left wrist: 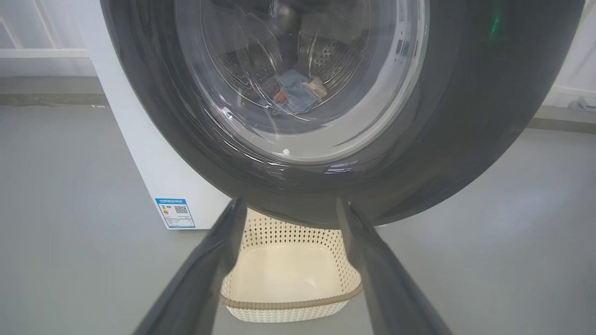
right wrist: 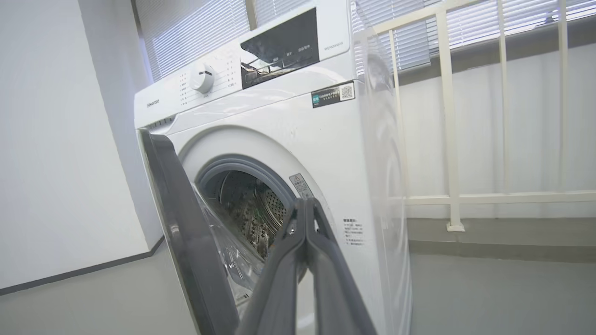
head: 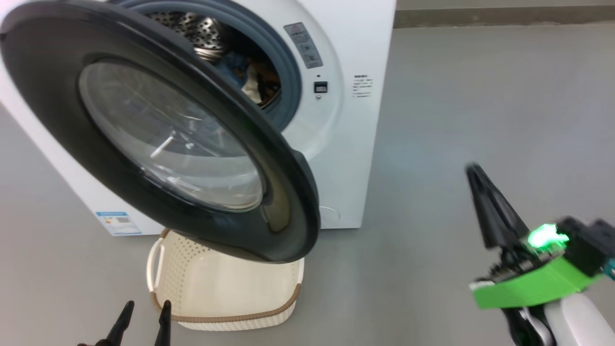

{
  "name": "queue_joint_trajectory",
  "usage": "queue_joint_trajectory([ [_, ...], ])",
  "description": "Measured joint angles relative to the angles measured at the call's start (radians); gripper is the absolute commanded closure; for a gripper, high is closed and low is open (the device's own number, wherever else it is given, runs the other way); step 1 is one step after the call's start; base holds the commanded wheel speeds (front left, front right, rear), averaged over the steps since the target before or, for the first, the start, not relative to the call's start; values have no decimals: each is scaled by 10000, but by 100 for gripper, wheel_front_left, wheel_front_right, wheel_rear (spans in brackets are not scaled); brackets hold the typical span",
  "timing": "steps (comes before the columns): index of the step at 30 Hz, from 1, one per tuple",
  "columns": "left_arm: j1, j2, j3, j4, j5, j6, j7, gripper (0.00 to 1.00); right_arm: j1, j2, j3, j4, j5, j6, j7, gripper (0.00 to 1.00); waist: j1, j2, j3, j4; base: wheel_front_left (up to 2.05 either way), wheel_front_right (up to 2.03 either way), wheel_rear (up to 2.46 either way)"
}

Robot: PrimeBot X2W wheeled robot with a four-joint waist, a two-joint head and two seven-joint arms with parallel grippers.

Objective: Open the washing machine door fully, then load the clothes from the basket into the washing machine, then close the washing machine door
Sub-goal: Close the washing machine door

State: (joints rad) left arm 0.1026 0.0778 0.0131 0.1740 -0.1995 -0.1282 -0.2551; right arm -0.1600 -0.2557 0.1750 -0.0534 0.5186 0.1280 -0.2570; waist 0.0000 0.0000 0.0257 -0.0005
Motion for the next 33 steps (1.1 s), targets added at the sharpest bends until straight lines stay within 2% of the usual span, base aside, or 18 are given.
queue_joint_trajectory([
  [10,2,-119,-50,-100,25,0,0,0,-1639,23,2157,-1062,324,0,-2,100,0,0,-68,700,0,0,0],
  [20,-8,-278,-286,-94,25,0,0,0,-1720,-125,4560,675,562,0,0,100,1,0,24,1505,0,0,0],
  [24,-76,-299,-387,-82,23,0,0,0,-1725,-207,4826,1304,690,0,0,100,1,0,178,1777,0,0,0],
  [33,-430,-316,-449,-73,21,0,0,0,-1940,-184,4721,2376,903,0,0,100,0,0,629,2140,0,0,0],
])
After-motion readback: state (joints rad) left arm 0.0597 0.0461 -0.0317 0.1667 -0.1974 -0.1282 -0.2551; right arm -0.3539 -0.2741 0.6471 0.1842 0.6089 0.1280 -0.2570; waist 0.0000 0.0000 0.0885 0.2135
